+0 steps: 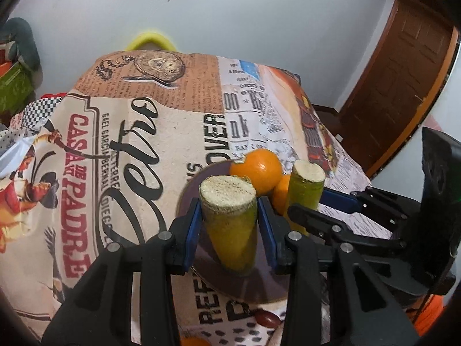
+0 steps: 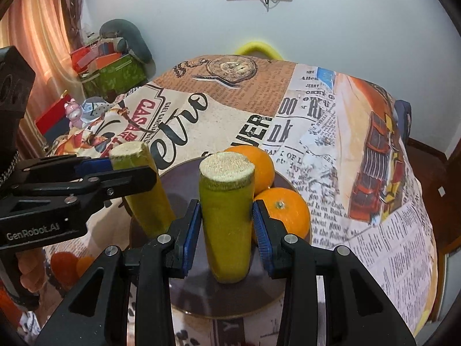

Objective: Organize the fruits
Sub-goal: 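Carry both yellow cylinders onto the grey plate beside the oranges and release, then grasp the red tomato with the left tool while the right tool grasps a mandarin, then place the red tomato on the grey plate with the left tool while the right tool places the mandarin, then grasp the pale peeled fruit with the left tool while the right tool grasps a dark red date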

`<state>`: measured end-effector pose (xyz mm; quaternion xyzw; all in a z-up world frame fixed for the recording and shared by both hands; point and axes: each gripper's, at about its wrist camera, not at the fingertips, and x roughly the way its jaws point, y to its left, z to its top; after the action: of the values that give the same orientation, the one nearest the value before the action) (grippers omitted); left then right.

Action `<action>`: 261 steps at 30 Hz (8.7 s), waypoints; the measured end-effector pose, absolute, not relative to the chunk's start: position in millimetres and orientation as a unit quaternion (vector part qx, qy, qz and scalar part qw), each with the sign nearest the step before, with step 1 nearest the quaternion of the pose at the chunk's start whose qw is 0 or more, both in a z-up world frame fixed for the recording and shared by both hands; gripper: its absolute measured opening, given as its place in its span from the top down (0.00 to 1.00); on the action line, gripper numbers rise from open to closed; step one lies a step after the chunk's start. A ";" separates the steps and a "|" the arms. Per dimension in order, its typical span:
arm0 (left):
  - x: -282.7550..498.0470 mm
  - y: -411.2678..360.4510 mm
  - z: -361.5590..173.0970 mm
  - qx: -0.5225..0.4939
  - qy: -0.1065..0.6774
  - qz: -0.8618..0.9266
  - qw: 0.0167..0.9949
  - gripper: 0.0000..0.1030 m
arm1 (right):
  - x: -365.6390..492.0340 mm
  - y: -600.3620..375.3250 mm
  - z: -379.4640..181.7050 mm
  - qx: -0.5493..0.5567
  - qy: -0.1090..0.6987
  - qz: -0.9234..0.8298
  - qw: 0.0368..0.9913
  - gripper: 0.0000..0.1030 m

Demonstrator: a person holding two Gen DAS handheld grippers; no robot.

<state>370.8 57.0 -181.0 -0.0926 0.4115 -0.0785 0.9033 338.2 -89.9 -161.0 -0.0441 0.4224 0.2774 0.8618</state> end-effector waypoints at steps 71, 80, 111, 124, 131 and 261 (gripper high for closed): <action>193.4 91.4 -203.4 -0.031 0.480 -0.008 0.877 0.43 | 185.6 -221.9 -195.0 -0.005 0.522 0.165 0.837 0.53; 208.1 92.7 -229.2 -0.040 0.502 -0.003 0.864 0.43 | 190.0 -222.0 -217.6 0.018 0.547 0.171 0.819 0.60; 216.4 87.5 -188.1 -0.030 0.444 0.002 0.895 0.52 | 207.1 -197.1 -158.2 0.014 0.460 0.199 0.865 0.69; 239.1 71.2 -144.2 -0.019 0.397 -0.026 0.917 0.52 | 237.0 -183.4 -125.2 0.029 0.414 0.217 0.884 0.69; 259.6 64.0 -138.0 -0.022 0.385 -0.040 0.922 0.52 | 256.2 -174.7 -122.9 0.025 0.402 0.221 0.888 0.69; 245.9 6.8 -199.7 -0.030 0.444 -0.114 0.888 0.79 | 254.9 -157.5 -217.2 0.001 0.505 0.229 0.832 0.76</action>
<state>245.9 6.8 -199.7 -0.0301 0.4442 -0.1142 0.8881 254.9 -157.5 -217.2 0.0005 0.5055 0.2286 0.8320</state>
